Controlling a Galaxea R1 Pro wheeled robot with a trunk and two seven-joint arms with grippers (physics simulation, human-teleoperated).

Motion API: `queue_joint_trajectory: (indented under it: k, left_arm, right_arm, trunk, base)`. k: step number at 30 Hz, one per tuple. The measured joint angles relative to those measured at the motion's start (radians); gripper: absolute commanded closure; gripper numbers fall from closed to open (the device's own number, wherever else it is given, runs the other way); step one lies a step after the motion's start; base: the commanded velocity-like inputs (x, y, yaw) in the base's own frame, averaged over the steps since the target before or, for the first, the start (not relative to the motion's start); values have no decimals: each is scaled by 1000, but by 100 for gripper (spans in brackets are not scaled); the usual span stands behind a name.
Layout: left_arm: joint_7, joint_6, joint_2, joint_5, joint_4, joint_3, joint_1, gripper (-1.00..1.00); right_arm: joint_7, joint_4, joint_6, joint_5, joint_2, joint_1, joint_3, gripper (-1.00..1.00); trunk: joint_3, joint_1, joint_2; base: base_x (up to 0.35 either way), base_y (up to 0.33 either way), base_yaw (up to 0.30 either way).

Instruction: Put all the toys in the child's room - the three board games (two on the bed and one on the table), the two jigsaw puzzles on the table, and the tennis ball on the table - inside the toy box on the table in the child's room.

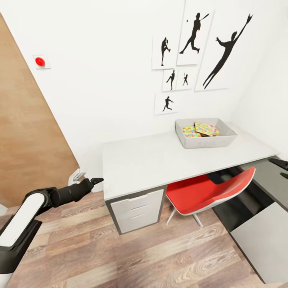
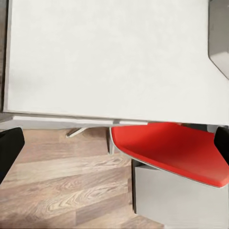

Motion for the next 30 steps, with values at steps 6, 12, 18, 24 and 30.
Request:
queue_joint_trajectory:
  k: [6,12,18,24,30]
  left_arm:
    - [-58,-24,0,-45,3,11,66,-100]
    - [-111,-56,-5,-111,8,16,126,-100]
    - [-168,-94,-14,-196,19,15,198,-100]
    - [-204,-142,-23,-239,61,13,252,-100]
    - [-253,-187,-27,-260,131,10,304,-100]
  right_arm:
    - [14,0,0,0,0,50,-10,-100]
    - [29,0,0,-1,2,102,-25,-100]
    - [46,1,0,3,15,159,-30,-100]
    - [51,2,0,6,31,224,-25,-100]
    - [53,2,0,9,56,298,-20,-100]
  trunk:
    - [10,0,0]
    - [20,0,0]
    - [29,0,0]
    - [39,0,0]
    - [49,0,0]
  base:
    - [0,0,-64]
    - [0,0,-68]
    - [0,0,-69]
    - [0,0,-71]
    - [0,0,-73]
